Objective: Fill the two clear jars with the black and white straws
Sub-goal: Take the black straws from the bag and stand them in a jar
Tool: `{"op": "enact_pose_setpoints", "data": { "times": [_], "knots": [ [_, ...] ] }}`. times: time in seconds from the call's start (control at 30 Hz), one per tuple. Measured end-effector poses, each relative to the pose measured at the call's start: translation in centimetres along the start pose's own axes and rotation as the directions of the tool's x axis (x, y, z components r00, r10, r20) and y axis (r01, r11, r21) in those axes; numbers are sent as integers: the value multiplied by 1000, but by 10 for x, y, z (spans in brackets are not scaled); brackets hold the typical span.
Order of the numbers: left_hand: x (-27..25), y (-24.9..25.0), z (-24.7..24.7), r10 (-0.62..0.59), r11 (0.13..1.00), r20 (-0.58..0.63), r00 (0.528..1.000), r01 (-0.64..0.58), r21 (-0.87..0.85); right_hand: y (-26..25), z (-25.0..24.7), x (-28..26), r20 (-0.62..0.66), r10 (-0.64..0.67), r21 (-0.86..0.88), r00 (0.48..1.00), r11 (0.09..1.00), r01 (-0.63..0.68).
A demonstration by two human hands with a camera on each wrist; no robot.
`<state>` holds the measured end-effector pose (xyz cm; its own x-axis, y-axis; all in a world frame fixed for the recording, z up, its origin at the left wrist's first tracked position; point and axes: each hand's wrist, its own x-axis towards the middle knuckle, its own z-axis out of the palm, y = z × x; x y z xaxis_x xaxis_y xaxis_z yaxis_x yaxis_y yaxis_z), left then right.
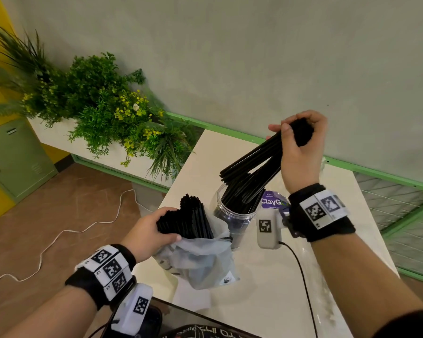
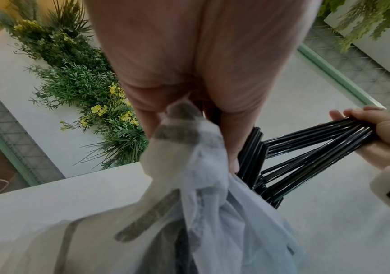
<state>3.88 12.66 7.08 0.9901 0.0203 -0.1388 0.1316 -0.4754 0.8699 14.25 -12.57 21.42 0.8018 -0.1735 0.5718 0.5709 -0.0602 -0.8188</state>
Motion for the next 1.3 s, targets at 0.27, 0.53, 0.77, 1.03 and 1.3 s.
{"op": "enact_pose_setpoints", "data": {
  "times": [0.27,0.53,0.77,1.03,1.3],
  "knots": [
    [0,-3,0,-4,1000,-9,1000,4,5,27,-8,-28,-119,16,-87,993,996,-26],
    [1,-4,1,-17,1000,-5,1000,17,10,29,2,-46,-34,-21,-128,999,992,16],
    [-1,-5,0,-18,999,-8,1000,18,41,24,3,-45,-139,-95,-114,986,990,79],
    [0,-2,1,-21,999,-4,1000,21,50,39,14,-51,-158,-56,-185,986,982,27],
    [0,-6,-2,-39,998,4,999,39,58,42,20,-53,-163,-57,-183,985,983,26]
  ]
}}
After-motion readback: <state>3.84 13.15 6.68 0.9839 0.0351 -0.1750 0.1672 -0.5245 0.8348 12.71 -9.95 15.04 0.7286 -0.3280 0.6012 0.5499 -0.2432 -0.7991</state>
